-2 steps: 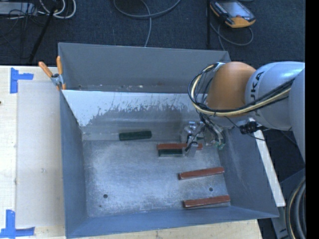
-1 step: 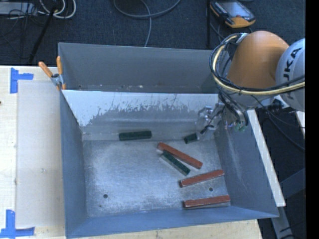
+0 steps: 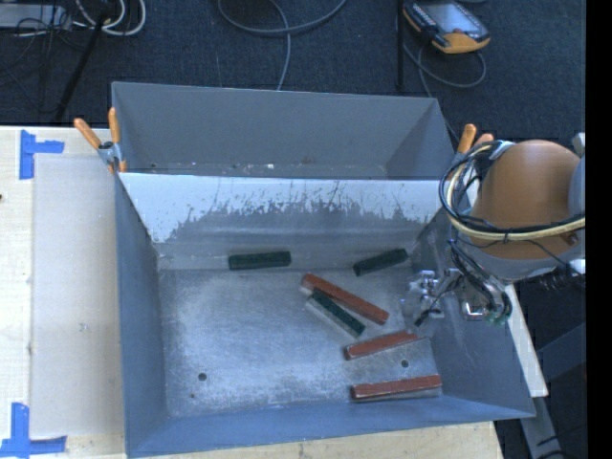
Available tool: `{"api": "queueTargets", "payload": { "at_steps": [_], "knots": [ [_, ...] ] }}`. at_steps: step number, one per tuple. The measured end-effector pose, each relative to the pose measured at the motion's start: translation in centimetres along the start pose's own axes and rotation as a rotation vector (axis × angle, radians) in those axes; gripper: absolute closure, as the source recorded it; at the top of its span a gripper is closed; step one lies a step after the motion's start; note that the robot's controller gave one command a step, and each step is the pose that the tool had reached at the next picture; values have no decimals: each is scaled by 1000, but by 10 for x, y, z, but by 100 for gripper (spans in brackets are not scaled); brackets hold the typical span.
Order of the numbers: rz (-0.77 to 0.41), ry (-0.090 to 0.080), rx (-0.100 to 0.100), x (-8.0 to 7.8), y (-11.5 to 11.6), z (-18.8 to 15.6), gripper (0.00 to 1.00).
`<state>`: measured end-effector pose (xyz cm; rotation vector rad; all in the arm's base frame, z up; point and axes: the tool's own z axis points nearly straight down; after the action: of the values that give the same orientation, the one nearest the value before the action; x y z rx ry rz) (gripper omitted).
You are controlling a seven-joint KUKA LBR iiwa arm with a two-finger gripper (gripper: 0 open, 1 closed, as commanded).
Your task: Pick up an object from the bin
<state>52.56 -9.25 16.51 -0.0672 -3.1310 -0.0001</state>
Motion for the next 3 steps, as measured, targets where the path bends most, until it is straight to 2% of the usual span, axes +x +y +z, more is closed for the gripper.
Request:
{"api": "queueTargets", "payload": {
  "at_steps": [1, 2, 3],
  "knots": [
    [-2, -9, -1, -4, 2, -2, 0],
    [0, -3, -2, -20, 20, 100, 0],
    [0, -9, -1, -21, 19, 95, 100]
  ]
}}
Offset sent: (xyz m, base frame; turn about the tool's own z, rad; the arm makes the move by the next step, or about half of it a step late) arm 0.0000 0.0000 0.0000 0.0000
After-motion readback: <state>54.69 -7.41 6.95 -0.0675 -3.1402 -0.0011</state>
